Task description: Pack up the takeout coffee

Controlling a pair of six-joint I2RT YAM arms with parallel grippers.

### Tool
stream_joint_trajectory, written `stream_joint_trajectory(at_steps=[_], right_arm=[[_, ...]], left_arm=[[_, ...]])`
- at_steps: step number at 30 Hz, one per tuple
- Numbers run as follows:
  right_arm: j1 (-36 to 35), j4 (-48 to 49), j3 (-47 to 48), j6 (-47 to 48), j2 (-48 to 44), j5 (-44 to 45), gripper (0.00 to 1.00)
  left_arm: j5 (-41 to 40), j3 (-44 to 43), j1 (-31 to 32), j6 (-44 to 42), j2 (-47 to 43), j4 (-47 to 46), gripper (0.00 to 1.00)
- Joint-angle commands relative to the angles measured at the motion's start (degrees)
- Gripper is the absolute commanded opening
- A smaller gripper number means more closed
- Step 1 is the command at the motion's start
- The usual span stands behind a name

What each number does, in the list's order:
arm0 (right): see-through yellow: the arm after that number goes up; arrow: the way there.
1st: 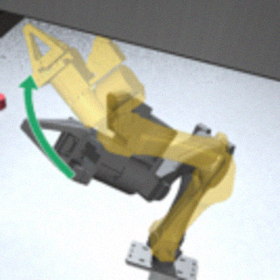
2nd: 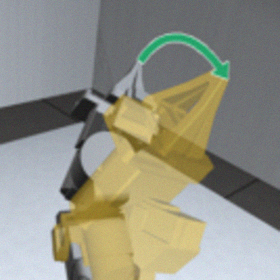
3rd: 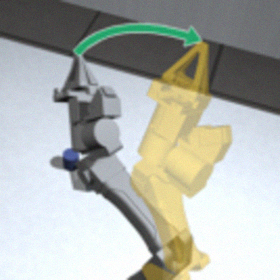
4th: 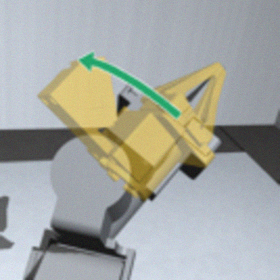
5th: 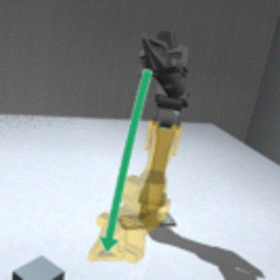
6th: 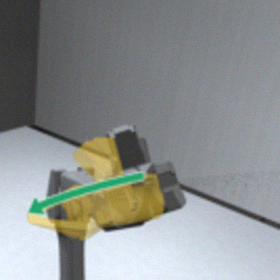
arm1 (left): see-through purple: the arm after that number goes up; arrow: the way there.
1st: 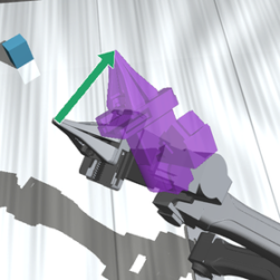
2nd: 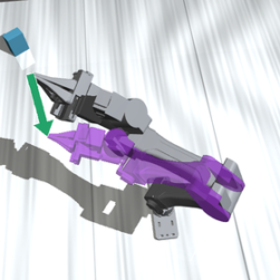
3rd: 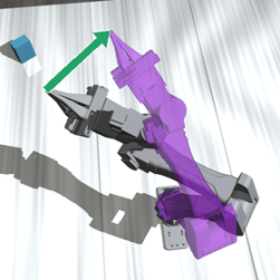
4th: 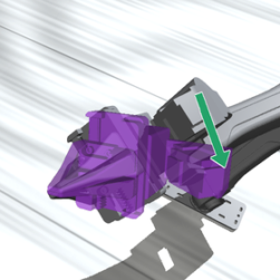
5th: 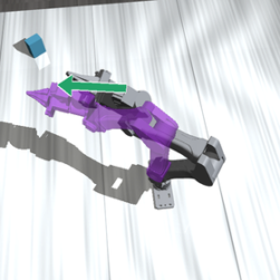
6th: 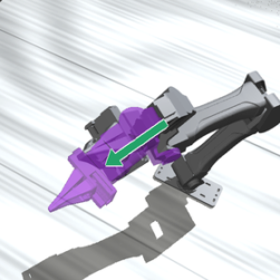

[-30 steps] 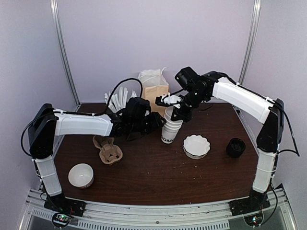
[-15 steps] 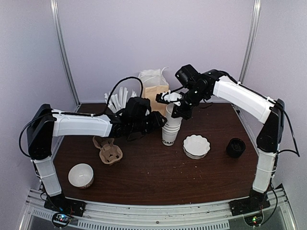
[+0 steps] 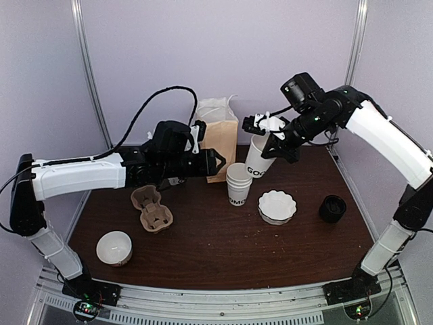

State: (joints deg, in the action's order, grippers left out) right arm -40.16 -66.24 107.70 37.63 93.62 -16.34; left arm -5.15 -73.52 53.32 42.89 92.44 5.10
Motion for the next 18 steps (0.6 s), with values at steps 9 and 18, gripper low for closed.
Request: stream_joint_trajectory(at_steps=[9,18], right_arm=[[-4.6,-0.5,-18.9,6.2,-9.4,-3.4,0.00],[-15.5,2.8,-25.7,9.3,-7.9,0.6,0.00]], left_arm=[[-1.1,-3.8,0.1,-40.2,-8.2,23.0,0.50],[-6.4,2.5,-1.7,-33.1,-12.3,17.9,0.53]])
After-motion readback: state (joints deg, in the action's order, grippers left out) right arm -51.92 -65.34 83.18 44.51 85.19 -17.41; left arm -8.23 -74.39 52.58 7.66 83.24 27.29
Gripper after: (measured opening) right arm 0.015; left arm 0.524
